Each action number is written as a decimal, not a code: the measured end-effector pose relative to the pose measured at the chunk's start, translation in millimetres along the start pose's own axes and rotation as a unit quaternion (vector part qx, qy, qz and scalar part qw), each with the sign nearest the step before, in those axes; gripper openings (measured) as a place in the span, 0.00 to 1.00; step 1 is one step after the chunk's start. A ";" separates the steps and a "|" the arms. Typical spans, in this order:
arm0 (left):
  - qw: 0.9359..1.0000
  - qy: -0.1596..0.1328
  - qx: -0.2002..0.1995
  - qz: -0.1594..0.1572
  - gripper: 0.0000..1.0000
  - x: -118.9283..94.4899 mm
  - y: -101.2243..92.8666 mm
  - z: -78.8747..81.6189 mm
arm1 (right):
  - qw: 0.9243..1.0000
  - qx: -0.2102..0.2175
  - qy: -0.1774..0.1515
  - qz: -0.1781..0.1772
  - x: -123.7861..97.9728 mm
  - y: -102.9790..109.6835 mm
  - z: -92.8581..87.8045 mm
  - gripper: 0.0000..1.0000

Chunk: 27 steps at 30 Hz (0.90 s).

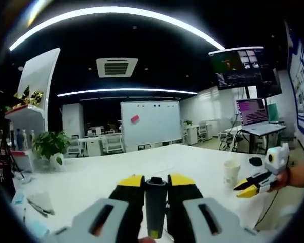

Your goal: Place the scattered laser pointers and whiteboard markers into the pen holder and stack the scattered paper cups together

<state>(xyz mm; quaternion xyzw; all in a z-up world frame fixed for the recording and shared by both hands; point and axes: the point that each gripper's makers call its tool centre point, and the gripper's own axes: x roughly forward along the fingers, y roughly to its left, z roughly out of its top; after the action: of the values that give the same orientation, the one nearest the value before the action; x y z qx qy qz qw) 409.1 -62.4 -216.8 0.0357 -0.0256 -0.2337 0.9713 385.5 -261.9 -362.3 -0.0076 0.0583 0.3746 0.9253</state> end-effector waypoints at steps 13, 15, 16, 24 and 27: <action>1.000 -0.002 -0.001 -0.019 0.18 8.4 -4.4 9.5 | 1.000 0.002 -0.003 0.000 2.1 2.4 1.4 0.19; 1.000 -0.001 -0.001 -0.020 0.18 11.1 -2.4 9.5 | 1.000 0.003 -0.003 0.001 1.9 2.9 1.4 0.19; 1.000 0.000 -0.003 -0.021 0.18 12.4 -1.5 9.0 | 1.000 0.002 -0.003 0.001 1.7 3.1 1.0 0.19; 0.999 -0.008 -0.009 -0.038 0.18 18.1 -4.5 13.5 | 1.000 0.001 0.004 -0.001 1.4 3.7 -5.7 0.19; 0.999 -0.014 -0.007 -0.040 0.18 19.4 -4.1 20.0 | 1.000 -0.001 0.005 0.002 1.7 5.9 -6.2 0.19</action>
<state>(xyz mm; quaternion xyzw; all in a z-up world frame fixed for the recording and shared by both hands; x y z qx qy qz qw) 423.2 -76.0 -196.5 0.0268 -0.0362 -0.2730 0.9609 382.0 -256.9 -368.4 -0.0106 0.0620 0.3764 0.9243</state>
